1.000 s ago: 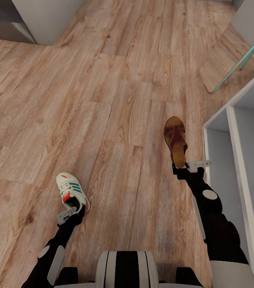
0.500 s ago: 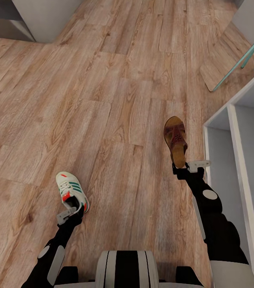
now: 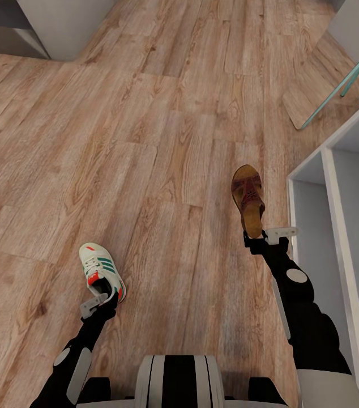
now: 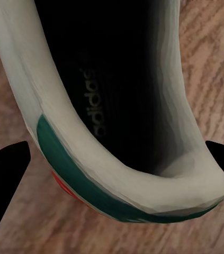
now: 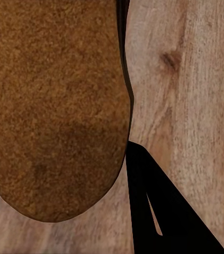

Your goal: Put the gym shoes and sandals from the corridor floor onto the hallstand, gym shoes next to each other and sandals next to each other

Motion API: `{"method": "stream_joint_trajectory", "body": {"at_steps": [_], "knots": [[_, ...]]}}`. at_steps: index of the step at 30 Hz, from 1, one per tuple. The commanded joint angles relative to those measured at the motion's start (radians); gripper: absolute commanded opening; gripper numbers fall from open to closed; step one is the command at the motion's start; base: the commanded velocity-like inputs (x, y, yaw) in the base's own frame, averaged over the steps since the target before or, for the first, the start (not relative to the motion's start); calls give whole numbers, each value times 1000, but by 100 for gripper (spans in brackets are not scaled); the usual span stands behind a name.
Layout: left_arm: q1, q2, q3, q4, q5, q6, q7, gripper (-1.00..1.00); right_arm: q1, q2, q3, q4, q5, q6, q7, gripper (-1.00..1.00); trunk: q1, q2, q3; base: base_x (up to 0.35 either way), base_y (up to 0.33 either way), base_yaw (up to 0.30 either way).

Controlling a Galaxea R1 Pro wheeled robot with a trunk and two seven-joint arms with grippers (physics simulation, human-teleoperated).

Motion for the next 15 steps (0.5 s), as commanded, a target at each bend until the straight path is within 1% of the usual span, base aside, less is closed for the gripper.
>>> {"method": "stream_joint_trajectory", "body": {"at_steps": [1,11,15], "knots": [[-1,-1,4,1,7,1,-8,-100,-1,1,-3,-2,7,5,10,-100,0,0,0,0,0,0],[-1,-1,4,0,7,3,-8,-100,-1,1,-3,-2,7,5,10,-100,0,0,0,0,0,0],[-1,-1,4,0,7,3,-8,-100,0,1,-3,-2,7,5,10,-100,-2,1,15,0,0,0]]}}
